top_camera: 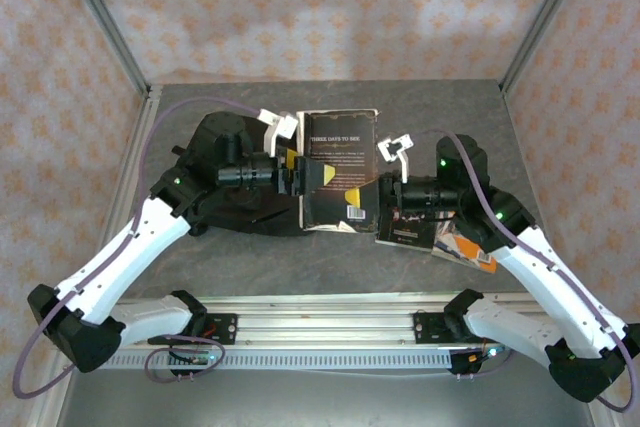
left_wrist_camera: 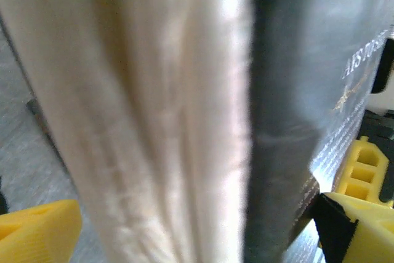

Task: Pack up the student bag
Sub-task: Rotate the book.

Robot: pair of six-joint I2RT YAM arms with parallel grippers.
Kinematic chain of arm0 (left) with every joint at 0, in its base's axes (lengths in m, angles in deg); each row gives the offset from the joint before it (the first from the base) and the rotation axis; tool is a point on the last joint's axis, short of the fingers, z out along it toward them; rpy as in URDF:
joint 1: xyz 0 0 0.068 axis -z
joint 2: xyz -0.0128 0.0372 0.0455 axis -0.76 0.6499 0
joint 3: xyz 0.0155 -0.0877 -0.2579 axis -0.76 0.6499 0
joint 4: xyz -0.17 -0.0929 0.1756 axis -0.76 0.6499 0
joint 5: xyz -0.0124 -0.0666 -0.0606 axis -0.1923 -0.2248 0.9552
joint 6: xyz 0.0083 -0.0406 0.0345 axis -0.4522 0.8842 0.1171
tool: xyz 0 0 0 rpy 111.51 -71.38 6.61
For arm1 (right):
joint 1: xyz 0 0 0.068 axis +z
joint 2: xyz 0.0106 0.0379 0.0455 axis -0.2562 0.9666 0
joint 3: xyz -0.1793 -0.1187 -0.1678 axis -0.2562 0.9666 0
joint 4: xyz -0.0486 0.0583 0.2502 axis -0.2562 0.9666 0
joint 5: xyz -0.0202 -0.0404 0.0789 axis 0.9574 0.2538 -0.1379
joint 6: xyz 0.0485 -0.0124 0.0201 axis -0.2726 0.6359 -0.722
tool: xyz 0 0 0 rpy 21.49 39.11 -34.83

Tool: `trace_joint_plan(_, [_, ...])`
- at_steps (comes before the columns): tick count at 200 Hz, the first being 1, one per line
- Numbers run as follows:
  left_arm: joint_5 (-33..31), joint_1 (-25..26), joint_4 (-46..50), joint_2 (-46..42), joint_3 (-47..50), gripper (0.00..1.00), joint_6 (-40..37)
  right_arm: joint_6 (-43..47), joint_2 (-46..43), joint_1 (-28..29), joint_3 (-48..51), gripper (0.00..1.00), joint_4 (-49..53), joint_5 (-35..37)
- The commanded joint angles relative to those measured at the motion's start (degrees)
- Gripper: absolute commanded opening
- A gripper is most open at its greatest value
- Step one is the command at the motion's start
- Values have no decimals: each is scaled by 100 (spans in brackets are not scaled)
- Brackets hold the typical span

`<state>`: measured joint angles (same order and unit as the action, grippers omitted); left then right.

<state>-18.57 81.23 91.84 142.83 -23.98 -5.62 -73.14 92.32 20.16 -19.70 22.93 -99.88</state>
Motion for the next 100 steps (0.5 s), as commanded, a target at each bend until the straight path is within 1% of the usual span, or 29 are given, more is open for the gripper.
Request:
trace_joint_plan(1, [378, -11, -1213, -165, 179, 99, 522, -64, -100, -46, -173, 0, -719, -412])
trace_joint_plan(18, [733, -7, -1765, -61, 264, 95, 933, 74, -42, -62, -182, 0, -549, -470])
trace_joint_plan(31, [947, -7, -1942, 21, 258, 87, 1089, 192, -20, -117, -182, 0, -391, -450])
trace_joint_plan(40, [1035, -11, -1920, 42, 257, 76, 1061, 211, -36, -218, -144, 0, -355, -427])
trace_joint_plan(55, [1059, -7, -1779, 7, 307, 54, 902, 198, -142, -468, -33, 0, -384, -368])
trace_joint_plan(56, [1059, -7, -1771, 4, 308, 52, 892, 191, -155, -486, -24, 0, -387, -369])
trace_joint_plan(61, [1068, -4, -1772, -14, 345, 45, 865, 166, -203, -567, 27, 0, -436, -353])
trace_joint_plan(77, [1099, -13, -1861, -43, 421, 30, 872, 84, -283, -765, 151, 0, -561, -413])
trace_joint_plan(95, [1160, -12, -2029, -6, 456, 13, 958, 95, -217, -828, 169, 0, -542, -571])
trace_joint_plan(100, [1168, -7, -2056, 19, 451, 11, 973, 103, -182, -829, 165, 0, -544, -621])
